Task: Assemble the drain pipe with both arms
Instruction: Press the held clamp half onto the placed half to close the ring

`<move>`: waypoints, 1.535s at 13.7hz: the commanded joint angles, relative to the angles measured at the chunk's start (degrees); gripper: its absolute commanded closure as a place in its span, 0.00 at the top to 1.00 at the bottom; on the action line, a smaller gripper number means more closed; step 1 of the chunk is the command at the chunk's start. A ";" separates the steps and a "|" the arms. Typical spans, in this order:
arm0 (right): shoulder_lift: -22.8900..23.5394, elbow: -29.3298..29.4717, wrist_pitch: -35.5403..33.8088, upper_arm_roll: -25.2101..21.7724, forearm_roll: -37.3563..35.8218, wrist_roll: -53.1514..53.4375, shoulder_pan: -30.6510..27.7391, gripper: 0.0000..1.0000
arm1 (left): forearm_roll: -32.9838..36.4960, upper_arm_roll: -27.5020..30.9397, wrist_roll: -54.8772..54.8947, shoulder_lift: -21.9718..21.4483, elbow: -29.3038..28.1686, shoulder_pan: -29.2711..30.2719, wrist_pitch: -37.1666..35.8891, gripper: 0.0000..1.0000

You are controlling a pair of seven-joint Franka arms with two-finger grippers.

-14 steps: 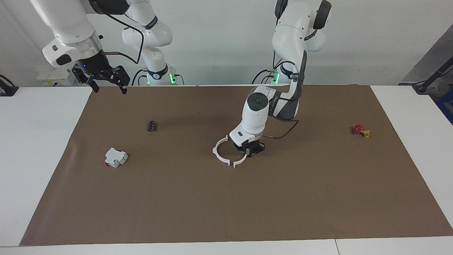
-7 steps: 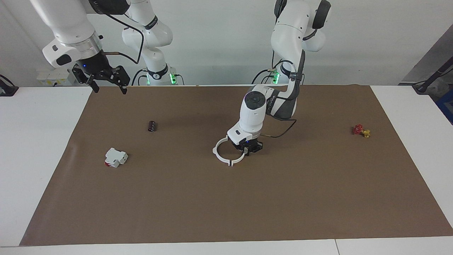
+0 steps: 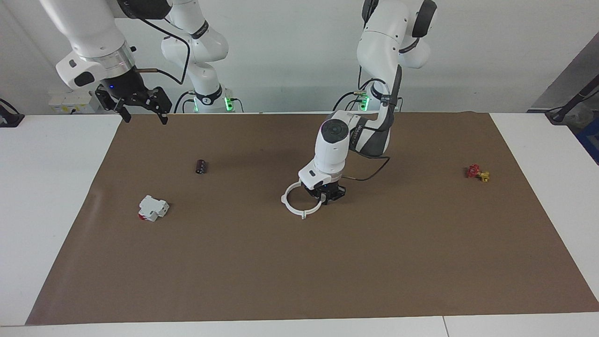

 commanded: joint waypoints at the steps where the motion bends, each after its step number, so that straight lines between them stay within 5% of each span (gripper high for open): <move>1: -0.33 -0.22 -0.75 0.00 1.13 -1.13 -0.19 1.00 | 0.97 0.74 -1.22 -1.61 -2.59 -0.96 2.46 0.00; 21: -0.33 -0.30 -0.66 0.00 1.13 -1.13 -0.19 1.00 | 0.89 0.65 -4.74 -1.61 -2.68 -0.88 3.08 0.00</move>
